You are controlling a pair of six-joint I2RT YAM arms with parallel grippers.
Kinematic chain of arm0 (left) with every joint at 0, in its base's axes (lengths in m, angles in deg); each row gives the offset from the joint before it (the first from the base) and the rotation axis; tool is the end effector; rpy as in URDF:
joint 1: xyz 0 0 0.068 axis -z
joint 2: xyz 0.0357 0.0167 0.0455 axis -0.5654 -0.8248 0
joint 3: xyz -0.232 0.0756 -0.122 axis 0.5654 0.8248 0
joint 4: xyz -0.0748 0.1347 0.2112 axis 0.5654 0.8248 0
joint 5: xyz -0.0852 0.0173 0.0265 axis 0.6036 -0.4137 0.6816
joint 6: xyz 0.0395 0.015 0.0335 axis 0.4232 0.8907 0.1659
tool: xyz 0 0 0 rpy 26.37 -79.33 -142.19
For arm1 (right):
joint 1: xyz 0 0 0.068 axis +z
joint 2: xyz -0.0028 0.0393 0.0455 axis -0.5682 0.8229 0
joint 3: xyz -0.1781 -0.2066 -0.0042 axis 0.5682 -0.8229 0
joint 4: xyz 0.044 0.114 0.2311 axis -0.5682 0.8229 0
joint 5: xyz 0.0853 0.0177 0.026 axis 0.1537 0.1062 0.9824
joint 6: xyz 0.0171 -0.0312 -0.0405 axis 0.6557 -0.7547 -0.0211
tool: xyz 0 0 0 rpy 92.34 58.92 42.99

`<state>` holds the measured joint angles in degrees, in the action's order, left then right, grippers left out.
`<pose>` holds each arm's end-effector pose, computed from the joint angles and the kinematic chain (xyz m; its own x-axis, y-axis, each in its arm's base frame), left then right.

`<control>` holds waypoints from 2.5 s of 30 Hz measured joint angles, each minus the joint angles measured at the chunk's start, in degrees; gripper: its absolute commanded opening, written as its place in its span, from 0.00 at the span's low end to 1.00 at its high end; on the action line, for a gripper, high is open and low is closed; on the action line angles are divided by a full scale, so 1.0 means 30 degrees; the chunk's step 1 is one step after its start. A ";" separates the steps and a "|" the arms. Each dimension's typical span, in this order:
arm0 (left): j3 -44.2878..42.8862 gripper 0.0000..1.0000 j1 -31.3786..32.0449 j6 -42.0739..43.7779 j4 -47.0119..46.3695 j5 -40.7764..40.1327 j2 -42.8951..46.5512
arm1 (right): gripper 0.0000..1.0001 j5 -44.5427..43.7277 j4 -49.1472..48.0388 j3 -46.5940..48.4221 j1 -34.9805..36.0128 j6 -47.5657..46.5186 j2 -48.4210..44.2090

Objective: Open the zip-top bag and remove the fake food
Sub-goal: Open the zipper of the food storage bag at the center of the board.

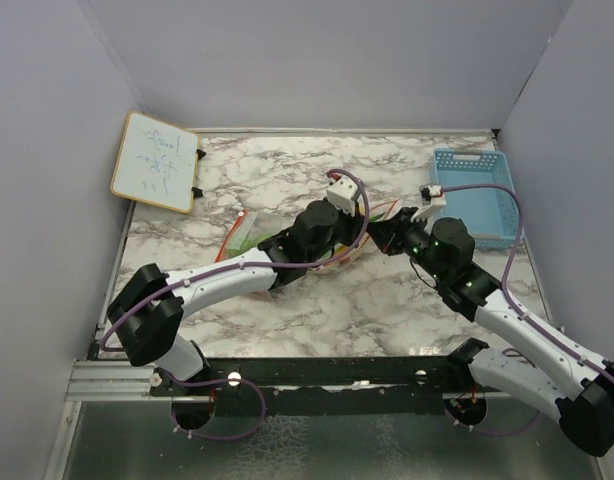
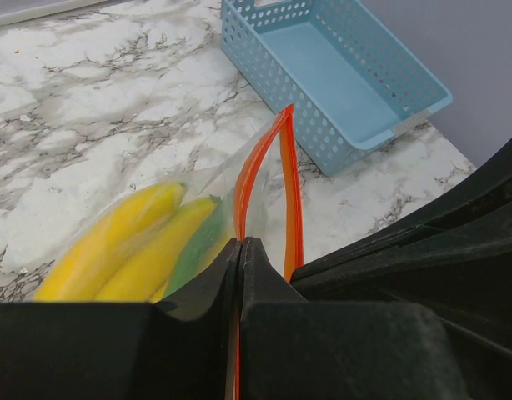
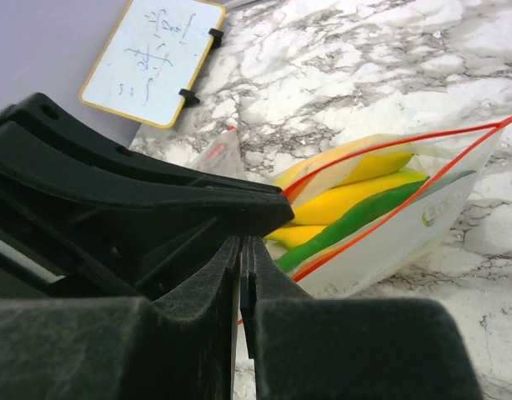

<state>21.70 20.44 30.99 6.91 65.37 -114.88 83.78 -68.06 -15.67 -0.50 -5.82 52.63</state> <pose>0.2131 -0.2904 0.2987 -0.3349 -0.1083 -0.9360 0.6104 0.7318 -0.3031 0.1788 0.1214 0.2915 -0.4594 0.3976 -0.7943 -0.3643 0.7312 0.5768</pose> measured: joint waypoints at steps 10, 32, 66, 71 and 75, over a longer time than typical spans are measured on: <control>0.0539 0.00 0.0000 -0.0277 -0.0131 -0.0044 0.1042 | 0.11 -0.0372 -0.0036 -0.0831 0.0000 0.0284 0.1260; -0.0197 0.00 0.2091 0.0073 0.0743 -0.6754 0.2171 | 0.27 0.0918 0.0036 0.3956 0.0015 -0.0146 0.8983; -0.2863 0.00 -0.1151 0.0896 0.2637 -0.5938 -0.1260 | 0.30 0.3198 0.0000 0.4167 0.0532 -0.2113 0.8189; -0.1406 0.00 -0.1370 0.0991 0.4597 -0.6666 0.1297 | 0.30 0.2856 -0.0408 0.5085 0.2965 -0.1559 0.9770; -0.0058 0.00 -0.1814 0.1013 0.6448 -0.7978 0.4459 | 0.30 0.2659 -0.0976 0.7111 0.4983 -0.1268 1.1438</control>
<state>21.52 15.00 34.03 26.25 41.43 -101.50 91.76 -70.99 5.66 14.45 -9.62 86.94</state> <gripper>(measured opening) 0.014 0.297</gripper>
